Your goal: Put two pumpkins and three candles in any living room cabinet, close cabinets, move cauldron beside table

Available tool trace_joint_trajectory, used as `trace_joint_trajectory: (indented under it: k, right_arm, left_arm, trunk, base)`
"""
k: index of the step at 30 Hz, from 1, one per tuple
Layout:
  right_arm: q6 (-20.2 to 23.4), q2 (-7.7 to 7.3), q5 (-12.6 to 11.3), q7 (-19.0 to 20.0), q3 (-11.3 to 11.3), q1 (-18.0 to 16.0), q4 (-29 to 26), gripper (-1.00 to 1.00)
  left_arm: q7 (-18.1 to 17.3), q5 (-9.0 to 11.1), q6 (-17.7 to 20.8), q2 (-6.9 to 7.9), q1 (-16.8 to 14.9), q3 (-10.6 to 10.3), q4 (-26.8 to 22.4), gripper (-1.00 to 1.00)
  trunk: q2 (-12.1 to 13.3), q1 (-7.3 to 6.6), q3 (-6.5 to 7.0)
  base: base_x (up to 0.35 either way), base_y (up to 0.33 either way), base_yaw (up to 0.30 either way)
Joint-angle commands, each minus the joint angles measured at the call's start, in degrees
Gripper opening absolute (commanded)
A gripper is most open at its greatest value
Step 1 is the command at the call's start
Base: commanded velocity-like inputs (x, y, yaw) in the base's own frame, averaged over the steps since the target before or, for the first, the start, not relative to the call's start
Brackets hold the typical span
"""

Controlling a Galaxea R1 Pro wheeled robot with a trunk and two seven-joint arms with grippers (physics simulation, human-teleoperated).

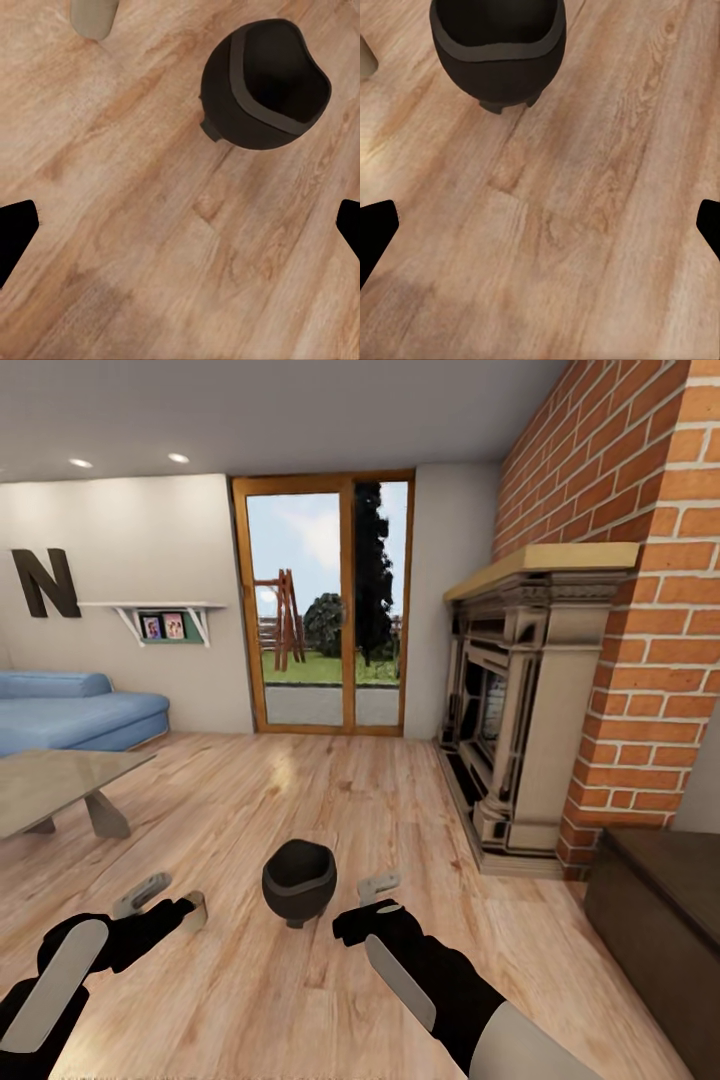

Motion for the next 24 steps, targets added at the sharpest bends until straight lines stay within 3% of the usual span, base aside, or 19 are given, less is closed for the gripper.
trace_joint_trajectory:
  k: [1, 24]
  right_arm:
    - [0.07, -0.01, -0.60, -0.59, 0.17, -0.07, -0.07, 1.00]
    - [0.11, -0.14, -0.59, -0.59, 0.06, -0.07, -0.07, 1.00]
  left_arm:
    - [0.56, 0.59, 0.09, 0.01, -0.04, 0.02, -0.07, 1.00]
    - [0.54, 0.68, 0.10, -0.17, -0.04, -0.03, -0.03, 1.00]
  trunk:
    - [-0.03, -0.01, -0.15]
    - [9.19, -5.06, 2.06]
  base:
    - [0.000, 0.000, 0.126]
    - [0.000, 0.000, 0.125]
